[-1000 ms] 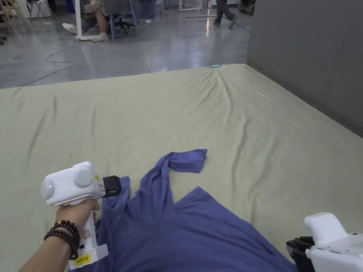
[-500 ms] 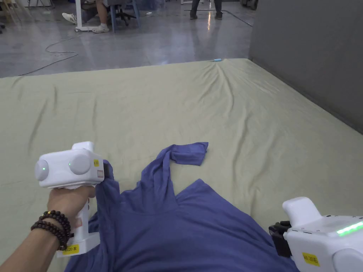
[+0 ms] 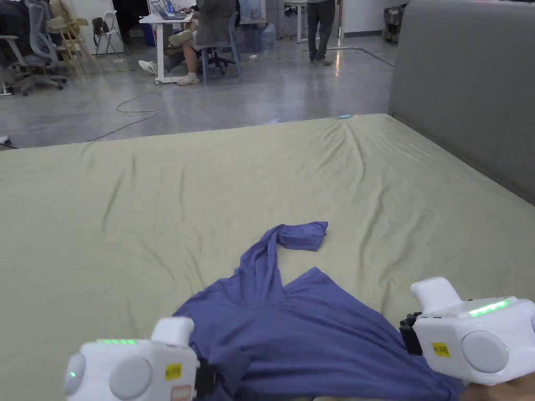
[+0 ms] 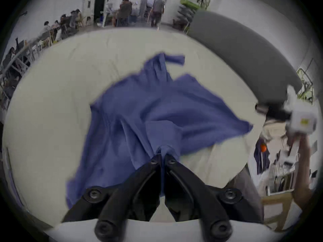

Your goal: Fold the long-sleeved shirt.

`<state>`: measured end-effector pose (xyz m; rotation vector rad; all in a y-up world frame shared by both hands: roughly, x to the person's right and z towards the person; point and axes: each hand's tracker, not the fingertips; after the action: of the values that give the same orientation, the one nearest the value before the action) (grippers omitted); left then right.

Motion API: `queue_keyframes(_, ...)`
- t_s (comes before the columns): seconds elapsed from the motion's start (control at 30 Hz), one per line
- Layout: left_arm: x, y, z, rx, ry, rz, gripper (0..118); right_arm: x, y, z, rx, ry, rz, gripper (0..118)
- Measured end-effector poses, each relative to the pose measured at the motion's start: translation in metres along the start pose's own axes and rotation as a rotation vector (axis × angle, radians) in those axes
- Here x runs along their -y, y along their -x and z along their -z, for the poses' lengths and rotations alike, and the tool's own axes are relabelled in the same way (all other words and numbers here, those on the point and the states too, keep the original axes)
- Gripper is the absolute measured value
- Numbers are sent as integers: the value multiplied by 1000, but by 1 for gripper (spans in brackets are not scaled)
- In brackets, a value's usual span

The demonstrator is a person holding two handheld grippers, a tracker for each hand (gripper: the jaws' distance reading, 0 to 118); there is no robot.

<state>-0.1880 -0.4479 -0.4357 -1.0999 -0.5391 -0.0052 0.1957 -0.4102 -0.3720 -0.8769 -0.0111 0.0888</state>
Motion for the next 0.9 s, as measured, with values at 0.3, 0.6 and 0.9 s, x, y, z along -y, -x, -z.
queue_keyframes(0.3,10,-7,-31,-19,-191,-23,118,9,-6,-32,-14,-24,-19,0)
queue_keyframes(0.6,-77,-11,-67,-173,-325,134,0,19,-12,-32,-7,-15,27,0)
queue_keyframes(0.9,-170,64,80,-315,-205,215,86,28,-23,-29,-8,30,77,0)
